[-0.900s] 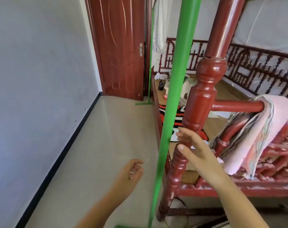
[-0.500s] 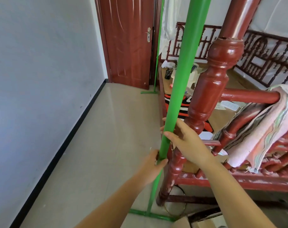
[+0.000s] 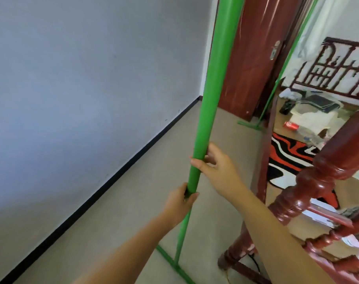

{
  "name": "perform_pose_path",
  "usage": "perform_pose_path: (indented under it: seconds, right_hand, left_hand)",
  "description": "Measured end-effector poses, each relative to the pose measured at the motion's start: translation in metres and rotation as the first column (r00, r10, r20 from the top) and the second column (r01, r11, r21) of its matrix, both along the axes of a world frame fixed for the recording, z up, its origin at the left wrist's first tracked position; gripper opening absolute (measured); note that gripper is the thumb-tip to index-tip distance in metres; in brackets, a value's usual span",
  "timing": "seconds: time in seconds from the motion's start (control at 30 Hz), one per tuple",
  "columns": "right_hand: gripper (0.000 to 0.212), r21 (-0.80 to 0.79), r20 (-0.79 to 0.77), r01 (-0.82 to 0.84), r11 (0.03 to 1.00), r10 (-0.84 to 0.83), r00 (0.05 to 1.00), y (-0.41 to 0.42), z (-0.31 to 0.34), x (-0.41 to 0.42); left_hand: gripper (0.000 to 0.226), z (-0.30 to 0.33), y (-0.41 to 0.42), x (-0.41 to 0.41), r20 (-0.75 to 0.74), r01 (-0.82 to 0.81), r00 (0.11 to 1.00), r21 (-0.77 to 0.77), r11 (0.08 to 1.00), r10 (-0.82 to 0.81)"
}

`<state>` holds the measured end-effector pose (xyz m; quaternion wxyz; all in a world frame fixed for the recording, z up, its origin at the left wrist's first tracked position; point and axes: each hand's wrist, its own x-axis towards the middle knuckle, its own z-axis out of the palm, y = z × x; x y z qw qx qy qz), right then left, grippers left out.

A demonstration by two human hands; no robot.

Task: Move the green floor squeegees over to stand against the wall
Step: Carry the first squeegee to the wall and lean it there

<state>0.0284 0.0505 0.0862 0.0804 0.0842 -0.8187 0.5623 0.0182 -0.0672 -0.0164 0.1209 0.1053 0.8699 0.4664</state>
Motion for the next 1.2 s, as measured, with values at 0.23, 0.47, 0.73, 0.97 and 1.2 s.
perform_pose_path:
  seconds: [0.23, 0.47, 0.73, 0.97, 1.2]
  right_hand:
    - [0.012, 0.025, 0.005, -0.156, 0.987, 0.156, 0.988, -0.119, 0.002, -0.037]
    - [0.013, 0.045, 0.011, -0.301, 0.953, 0.3, 0.954, -0.262, 0.005, -0.058]
    - [0.016, 0.068, 0.023, -0.509, 0.858, 0.509, 0.861, -0.43, 0.007, -0.069]
    - [0.016, 0.076, 0.005, -0.681, 0.728, 0.682, 0.731, -0.566, 0.007, -0.046]
    - [0.023, 0.139, -0.01, -0.787, 0.601, 0.796, 0.606, -0.653, 0.016, -0.021]
  left_hand:
    - [0.017, 0.003, -0.116, -0.011, -0.053, -0.184, 0.982, -0.044, 0.982, 0.182]
    - [0.02, 0.003, -0.254, -0.016, -0.028, -0.355, 0.935, -0.03, 0.934, 0.354]
    - [0.012, 0.003, -0.406, -0.001, -0.011, -0.601, 0.799, -0.018, 0.799, 0.601]
    - [0.013, 0.005, -0.518, 0.04, 0.011, -0.802, 0.598, 0.024, 0.597, 0.802]
    - [0.011, 0.007, -0.592, 0.072, -0.016, -0.893, 0.45, 0.017, 0.45, 0.893]
